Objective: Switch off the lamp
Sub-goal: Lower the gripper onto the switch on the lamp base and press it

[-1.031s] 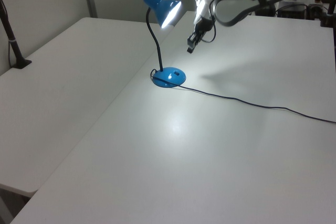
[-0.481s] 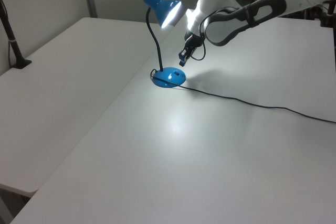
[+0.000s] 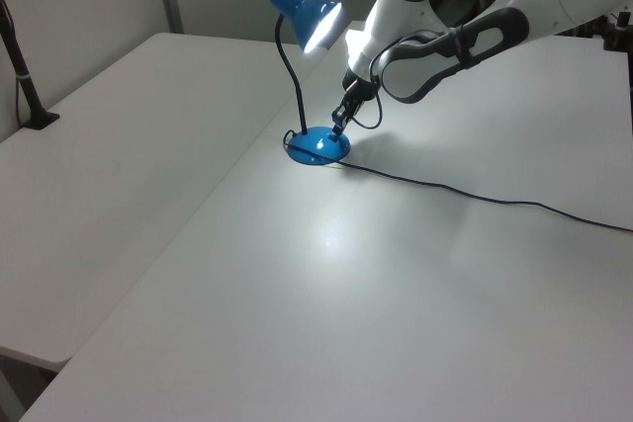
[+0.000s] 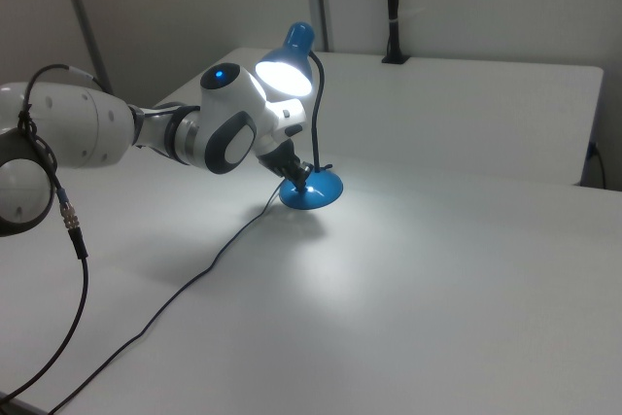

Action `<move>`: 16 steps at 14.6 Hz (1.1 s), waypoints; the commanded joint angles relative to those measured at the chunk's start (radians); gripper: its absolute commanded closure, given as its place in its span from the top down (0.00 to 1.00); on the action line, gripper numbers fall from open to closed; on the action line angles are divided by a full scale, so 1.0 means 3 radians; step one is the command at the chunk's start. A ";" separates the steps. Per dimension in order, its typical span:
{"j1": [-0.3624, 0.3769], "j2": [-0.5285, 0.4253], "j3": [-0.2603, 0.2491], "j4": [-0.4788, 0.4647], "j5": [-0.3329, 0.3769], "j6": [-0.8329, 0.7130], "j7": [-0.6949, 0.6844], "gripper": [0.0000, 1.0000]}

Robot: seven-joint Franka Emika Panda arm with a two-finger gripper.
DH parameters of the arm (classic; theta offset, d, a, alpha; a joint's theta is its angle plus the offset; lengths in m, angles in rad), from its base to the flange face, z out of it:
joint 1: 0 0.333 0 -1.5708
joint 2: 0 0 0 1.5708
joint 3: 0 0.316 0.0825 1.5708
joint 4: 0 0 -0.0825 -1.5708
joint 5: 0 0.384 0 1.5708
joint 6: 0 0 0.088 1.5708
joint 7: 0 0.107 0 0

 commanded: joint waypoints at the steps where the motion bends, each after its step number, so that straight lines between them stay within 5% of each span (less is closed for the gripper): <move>1: 0.0028 0.0096 0.0008 0.0040 0.0009 0.0142 0.0053 0.00; 11: 0.0063 0.0082 0.0069 -0.0047 -0.0298 0.0142 0.0012 0.00; 16: 0.0104 -0.0618 0.0069 -0.0670 -0.0287 -0.0152 -0.0039 0.00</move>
